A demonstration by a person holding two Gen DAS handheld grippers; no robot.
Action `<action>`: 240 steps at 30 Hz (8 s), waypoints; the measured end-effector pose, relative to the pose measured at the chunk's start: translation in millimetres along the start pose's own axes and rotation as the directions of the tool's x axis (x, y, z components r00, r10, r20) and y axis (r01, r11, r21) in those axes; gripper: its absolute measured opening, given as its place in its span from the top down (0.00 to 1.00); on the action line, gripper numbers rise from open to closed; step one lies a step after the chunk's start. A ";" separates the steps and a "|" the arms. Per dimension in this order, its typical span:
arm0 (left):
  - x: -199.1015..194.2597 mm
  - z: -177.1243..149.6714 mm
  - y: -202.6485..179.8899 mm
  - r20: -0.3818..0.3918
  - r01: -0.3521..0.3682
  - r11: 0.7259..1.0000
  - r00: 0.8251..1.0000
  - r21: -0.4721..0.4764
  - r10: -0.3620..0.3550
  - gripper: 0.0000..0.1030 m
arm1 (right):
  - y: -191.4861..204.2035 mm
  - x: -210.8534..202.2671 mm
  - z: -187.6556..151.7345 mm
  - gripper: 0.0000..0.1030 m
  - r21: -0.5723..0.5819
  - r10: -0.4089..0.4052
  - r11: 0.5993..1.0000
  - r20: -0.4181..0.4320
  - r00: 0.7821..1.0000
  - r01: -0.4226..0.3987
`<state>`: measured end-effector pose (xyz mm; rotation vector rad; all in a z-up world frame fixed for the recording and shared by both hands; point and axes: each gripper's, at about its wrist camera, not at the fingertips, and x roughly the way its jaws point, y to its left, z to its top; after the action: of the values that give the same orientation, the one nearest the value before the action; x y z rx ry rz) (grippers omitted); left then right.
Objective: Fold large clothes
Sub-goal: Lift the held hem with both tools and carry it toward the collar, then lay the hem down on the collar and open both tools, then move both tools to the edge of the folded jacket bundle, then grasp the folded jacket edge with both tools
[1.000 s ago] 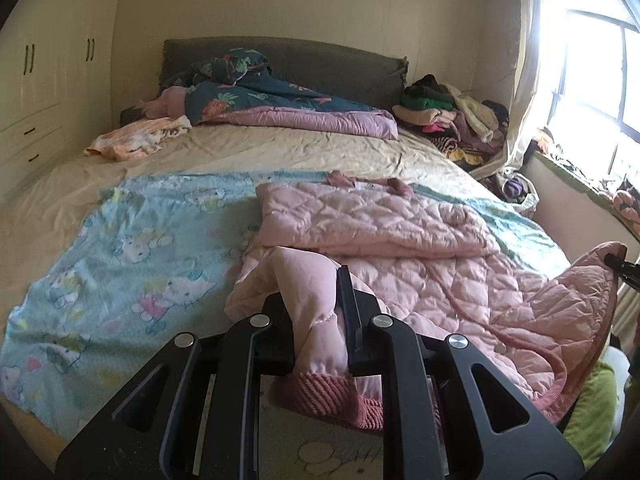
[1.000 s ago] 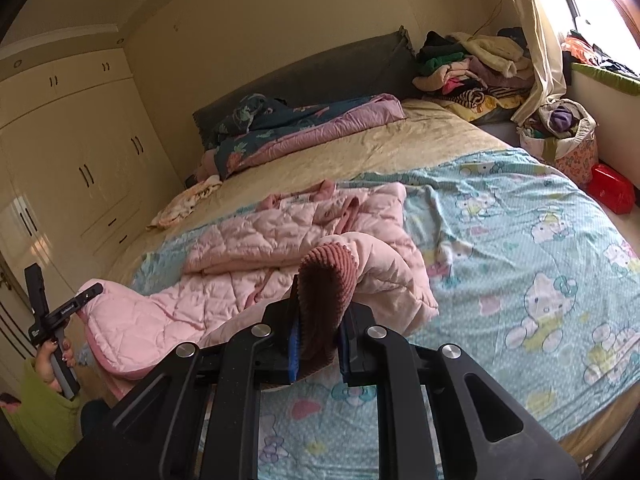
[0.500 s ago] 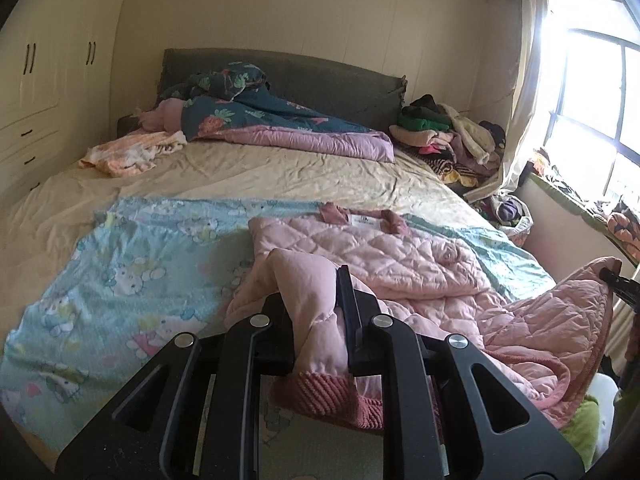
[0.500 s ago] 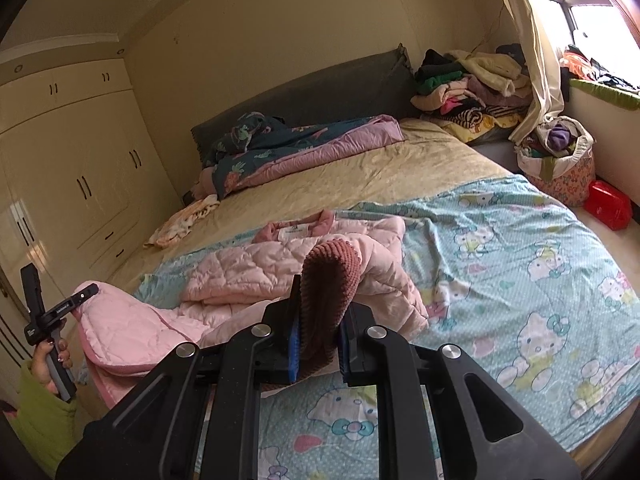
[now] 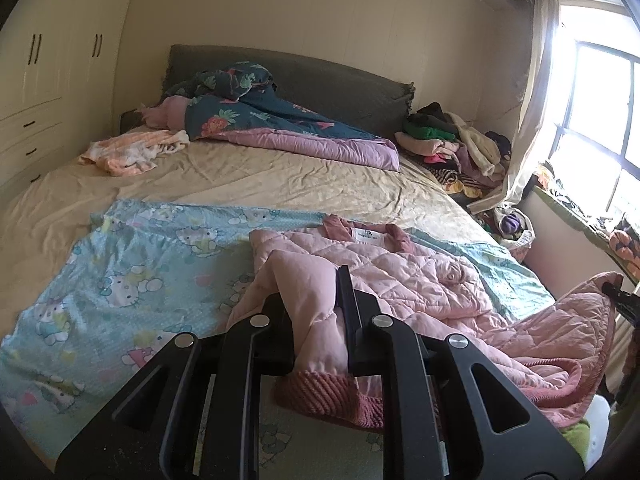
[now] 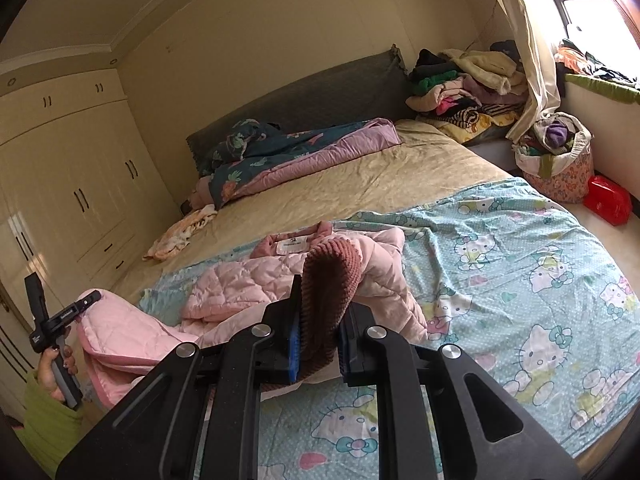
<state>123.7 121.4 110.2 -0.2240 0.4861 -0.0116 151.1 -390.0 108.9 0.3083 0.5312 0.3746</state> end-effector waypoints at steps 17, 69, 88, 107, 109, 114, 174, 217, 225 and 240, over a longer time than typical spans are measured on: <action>34.2 21.7 -1.5 -0.011 -0.046 0.999 0.999 0.008 0.046 0.91 | -8.9 31.0 25.2 0.87 0.018 -0.028 0.999 -0.022 0.999 0.028; 124.6 60.3 -6.1 0.029 -0.229 0.970 0.973 0.082 0.227 0.90 | -34.7 175.6 105.2 0.87 0.014 -0.171 0.985 -0.055 0.984 0.172; 178.6 48.5 -2.0 -0.025 -0.251 0.960 0.966 0.123 0.256 0.90 | -76.7 238.5 82.7 0.84 0.077 -0.170 0.980 -0.170 0.971 0.185; 190.6 45.2 -6.3 -0.020 -0.229 0.966 0.972 0.117 0.233 0.89 | -66.7 231.2 75.1 0.21 0.022 -0.058 0.998 -0.104 0.993 0.061; 192.1 44.8 -7.8 -0.024 -0.227 0.967 0.973 0.119 0.231 0.89 | -59.9 232.2 68.6 0.19 -0.009 -0.067 0.998 -0.112 0.991 0.066; 192.8 44.1 -10.1 -0.020 -0.227 0.967 0.973 0.120 0.231 0.87 | -48.7 234.4 54.2 0.11 -0.068 -0.091 0.994 -0.130 0.987 0.083; 78.7 13.2 -46.3 -0.045 -0.162 0.979 0.985 0.127 0.169 0.09 | 1.7 94.2 39.7 0.04 -0.205 -0.132 0.969 0.043 0.990 0.138; 226.4 -40.0 47.3 -0.283 -0.114 0.991 0.955 -0.073 0.089 0.09 | -99.4 284.1 -18.7 0.12 -0.158 -0.249 0.965 -0.299 0.921 0.209; 225.0 -37.9 56.8 -0.283 -0.138 0.986 0.953 -0.092 0.107 0.09 | -87.1 280.9 -17.6 0.27 -0.208 -0.245 0.959 -0.266 0.932 0.192; 212.8 -14.5 36.5 -0.193 -0.131 0.991 0.973 -0.019 0.125 0.83 | -69.7 264.6 1.3 0.82 -0.217 -0.226 0.959 -0.188 0.956 0.184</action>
<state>303.7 140.3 -8.4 -0.2227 0.6923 0.1019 381.4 -340.6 -30.6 0.0184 0.7221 0.2552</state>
